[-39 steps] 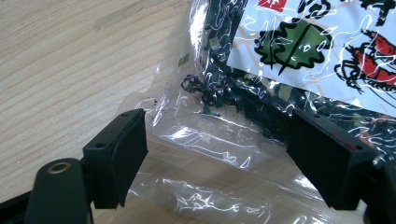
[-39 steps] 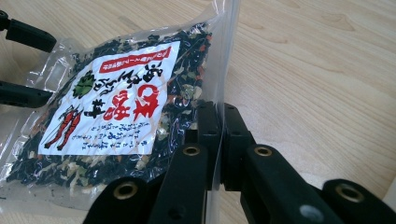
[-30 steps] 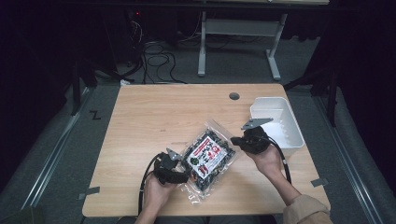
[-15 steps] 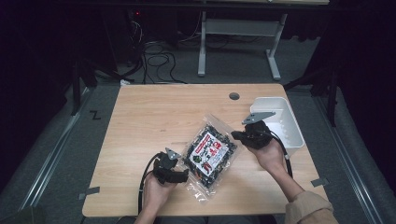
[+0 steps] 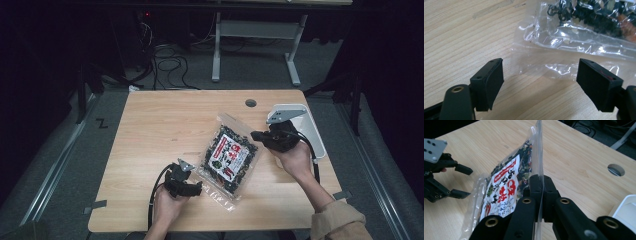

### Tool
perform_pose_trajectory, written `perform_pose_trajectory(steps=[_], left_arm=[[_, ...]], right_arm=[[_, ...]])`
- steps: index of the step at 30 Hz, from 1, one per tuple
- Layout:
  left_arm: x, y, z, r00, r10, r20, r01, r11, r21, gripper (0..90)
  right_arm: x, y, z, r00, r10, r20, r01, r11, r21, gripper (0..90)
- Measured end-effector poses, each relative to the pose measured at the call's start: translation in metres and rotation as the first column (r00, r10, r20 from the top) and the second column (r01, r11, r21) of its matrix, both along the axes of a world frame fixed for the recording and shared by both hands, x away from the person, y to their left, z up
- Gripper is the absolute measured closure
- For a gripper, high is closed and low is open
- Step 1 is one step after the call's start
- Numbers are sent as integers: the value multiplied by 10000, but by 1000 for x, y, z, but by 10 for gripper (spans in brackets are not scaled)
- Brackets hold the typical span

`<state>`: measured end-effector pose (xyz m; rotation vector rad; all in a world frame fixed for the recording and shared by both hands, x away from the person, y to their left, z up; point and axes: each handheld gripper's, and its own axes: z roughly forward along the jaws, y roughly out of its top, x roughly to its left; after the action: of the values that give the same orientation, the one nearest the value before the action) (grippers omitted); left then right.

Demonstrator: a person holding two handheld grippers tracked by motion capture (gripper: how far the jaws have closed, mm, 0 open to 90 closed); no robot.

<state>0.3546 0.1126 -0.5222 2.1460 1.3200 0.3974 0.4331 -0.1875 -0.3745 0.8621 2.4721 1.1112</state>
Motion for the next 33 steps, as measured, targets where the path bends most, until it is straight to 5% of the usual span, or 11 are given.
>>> perform_pose_trajectory(steps=[17,33], left_arm=[[0,0,0,10000,-20,-27,20,10000,-39,226],[0,0,0,10000,44,14,-43,9999,-103,229]], right_arm=[[-6,13,39,9970,507,585,-502,9987,-99,900],[-5,10,63,9939,329,1053,-302,9992,-270,900]])
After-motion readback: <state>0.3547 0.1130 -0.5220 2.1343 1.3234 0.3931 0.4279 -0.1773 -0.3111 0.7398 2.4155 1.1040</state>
